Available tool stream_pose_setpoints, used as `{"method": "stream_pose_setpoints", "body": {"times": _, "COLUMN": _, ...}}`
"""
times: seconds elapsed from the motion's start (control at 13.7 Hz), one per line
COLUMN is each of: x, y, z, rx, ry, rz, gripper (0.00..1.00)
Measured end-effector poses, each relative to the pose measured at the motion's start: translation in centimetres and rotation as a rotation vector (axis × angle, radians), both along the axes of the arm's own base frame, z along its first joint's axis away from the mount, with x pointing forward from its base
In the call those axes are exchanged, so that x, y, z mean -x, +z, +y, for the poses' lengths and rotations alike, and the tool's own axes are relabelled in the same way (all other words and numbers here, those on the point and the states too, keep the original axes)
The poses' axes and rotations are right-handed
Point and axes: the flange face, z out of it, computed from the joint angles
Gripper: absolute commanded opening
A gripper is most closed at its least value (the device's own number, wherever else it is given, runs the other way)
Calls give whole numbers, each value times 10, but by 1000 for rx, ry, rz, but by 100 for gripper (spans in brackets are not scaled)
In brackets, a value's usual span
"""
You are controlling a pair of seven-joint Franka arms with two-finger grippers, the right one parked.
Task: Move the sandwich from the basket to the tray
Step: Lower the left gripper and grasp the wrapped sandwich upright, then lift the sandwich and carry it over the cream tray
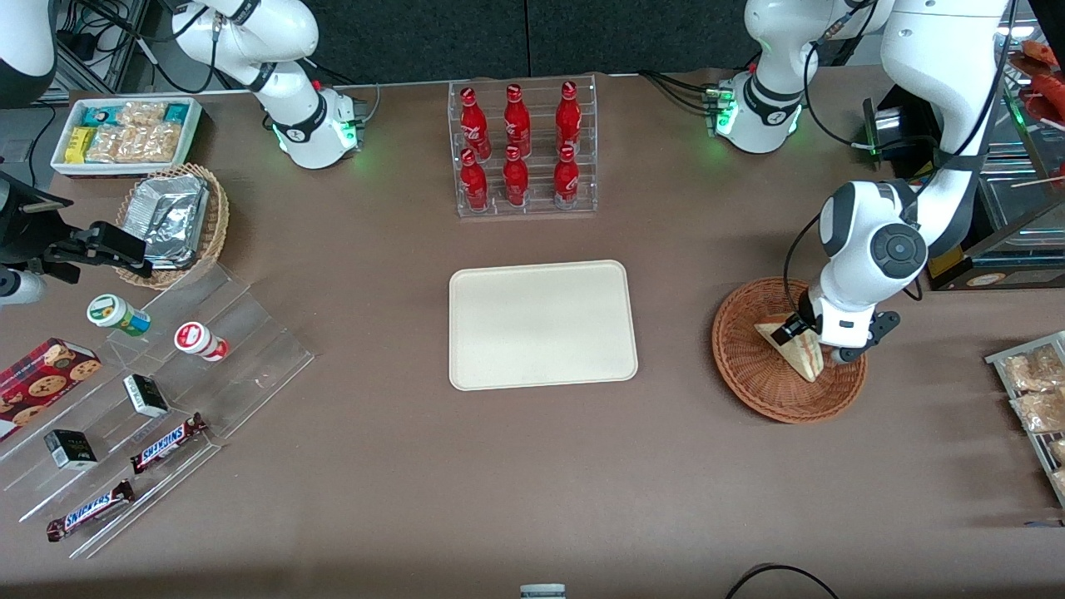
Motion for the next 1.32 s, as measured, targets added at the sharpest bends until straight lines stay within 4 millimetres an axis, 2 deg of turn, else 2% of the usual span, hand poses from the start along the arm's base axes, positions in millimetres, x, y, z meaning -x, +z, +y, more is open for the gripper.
{"method": "stream_pose_setpoints", "body": {"times": 0.44, "x": -5, "y": 7, "z": 0, "rx": -6, "ry": 1, "rz": 18, "gripper": 0}}
{"method": "stream_pose_setpoints", "body": {"times": 0.59, "x": -16, "y": 25, "z": -1, "rx": -18, "ry": 3, "rz": 68, "gripper": 0}}
{"method": "stream_pose_setpoints", "body": {"times": 0.73, "x": -30, "y": 54, "z": -10, "rx": -27, "ry": -8, "rz": 100, "gripper": 0}}
{"method": "stream_pose_setpoints", "body": {"times": 0.88, "x": -36, "y": 76, "z": -36, "rx": -31, "ry": -50, "rz": 113, "gripper": 0}}
{"method": "stream_pose_setpoints", "body": {"times": 0.95, "x": -36, "y": 84, "z": -59, "rx": -33, "ry": -80, "rz": 118, "gripper": 0}}
{"method": "stream_pose_setpoints", "body": {"times": 1.17, "x": -23, "y": 101, "z": -144, "rx": -48, "ry": -148, "rz": 115, "gripper": 0}}
{"method": "stream_pose_setpoints", "body": {"times": 1.32, "x": -13, "y": 110, "z": -193, "rx": -47, "ry": -221, "rz": 100, "gripper": 0}}
